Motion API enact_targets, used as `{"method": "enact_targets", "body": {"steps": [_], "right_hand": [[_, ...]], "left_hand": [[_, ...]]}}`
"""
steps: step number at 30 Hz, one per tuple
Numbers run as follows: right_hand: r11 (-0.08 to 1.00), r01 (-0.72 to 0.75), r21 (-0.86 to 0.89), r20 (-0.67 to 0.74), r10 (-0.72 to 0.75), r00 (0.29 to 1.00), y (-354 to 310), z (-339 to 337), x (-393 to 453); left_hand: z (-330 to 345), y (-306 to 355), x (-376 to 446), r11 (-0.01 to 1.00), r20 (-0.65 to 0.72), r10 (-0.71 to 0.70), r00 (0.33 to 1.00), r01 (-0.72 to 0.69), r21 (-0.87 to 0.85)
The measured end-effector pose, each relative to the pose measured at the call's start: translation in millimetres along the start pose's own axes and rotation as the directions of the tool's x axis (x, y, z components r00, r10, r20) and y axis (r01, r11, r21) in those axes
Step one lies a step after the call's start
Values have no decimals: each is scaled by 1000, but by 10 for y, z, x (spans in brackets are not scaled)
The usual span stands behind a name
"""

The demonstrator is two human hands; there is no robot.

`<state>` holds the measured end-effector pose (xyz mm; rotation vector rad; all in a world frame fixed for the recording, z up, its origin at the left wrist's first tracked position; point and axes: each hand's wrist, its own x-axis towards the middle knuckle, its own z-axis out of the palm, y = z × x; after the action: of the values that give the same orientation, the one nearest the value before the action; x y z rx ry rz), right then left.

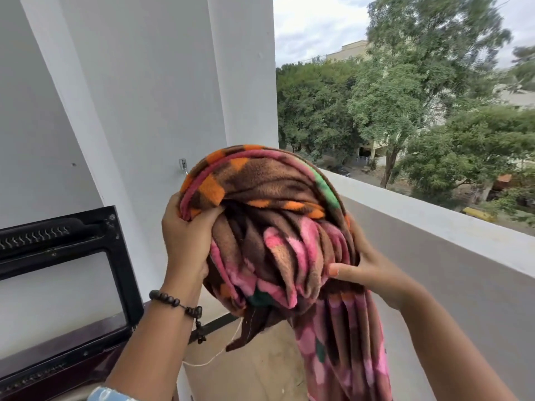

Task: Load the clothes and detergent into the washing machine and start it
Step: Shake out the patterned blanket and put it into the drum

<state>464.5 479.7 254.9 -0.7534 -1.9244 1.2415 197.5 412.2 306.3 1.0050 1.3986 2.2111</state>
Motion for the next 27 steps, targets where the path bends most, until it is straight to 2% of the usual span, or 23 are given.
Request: {"method": "enact_targets", "body": {"steps": [3, 8, 11, 13, 14, 16, 19, 22, 27], "right_hand": [[989, -41, 144, 0, 42, 999, 183, 27, -37], [989, -89, 119, -3, 90, 996, 153, 89, 14], [976, -175, 127, 115, 160, 980, 31, -52, -8], [961, -273, 45, 271, 251, 929, -52, -180, -33], [954, -297, -44, 290, 297, 910, -64, -252, -33], [935, -321, -148, 205, 347, 915, -73, -404, -11], [951, -310, -19, 42, 310, 950, -115, -616, -13], [972, -190, 140, -48, 199, 979, -179, -772, -59], [916, -77, 394, -15, 91, 996, -221, -996, -72]], "left_hand": [[20, 3, -1, 999, -29, -11, 1000, 10, -43], [-18, 0, -7, 1000, 10, 4, 1000, -4, -5], [-71, -29, 18, 1000, 30, -20, 999, 20, 1], [-117, -41, 40, 999, 45, -27, 999, 26, 19], [-140, -48, 52, 999, 55, -24, 998, 21, 40], [-173, -49, 63, 997, 76, -2, 997, -4, 82], [-184, -48, 43, 985, 70, 47, 996, -58, 161], [-163, -31, -24, 962, 72, 114, 991, -128, 241], [-87, -21, -112, 901, 90, 216, 972, -234, 365]]}}
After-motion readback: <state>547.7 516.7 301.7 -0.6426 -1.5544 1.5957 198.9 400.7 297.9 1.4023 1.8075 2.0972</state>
